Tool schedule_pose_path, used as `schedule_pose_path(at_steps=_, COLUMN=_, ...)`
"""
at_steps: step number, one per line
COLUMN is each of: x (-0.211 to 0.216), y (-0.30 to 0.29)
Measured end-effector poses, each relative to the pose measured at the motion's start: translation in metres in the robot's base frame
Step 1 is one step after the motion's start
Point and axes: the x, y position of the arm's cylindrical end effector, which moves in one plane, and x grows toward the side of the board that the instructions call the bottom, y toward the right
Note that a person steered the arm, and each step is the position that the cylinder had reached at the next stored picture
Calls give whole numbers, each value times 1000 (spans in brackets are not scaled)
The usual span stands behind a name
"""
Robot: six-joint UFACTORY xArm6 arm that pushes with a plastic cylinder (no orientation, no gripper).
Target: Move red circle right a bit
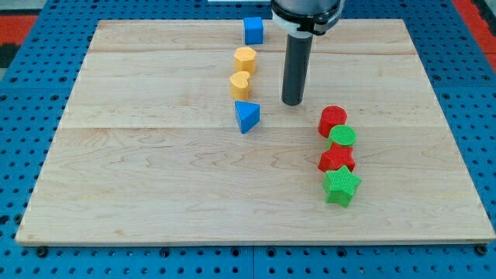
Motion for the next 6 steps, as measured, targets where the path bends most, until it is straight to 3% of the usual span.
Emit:
schedule_pose_path(at_steps=3, x=32, y=17)
schedule_pose_path(at_steps=6, x=32, y=49)
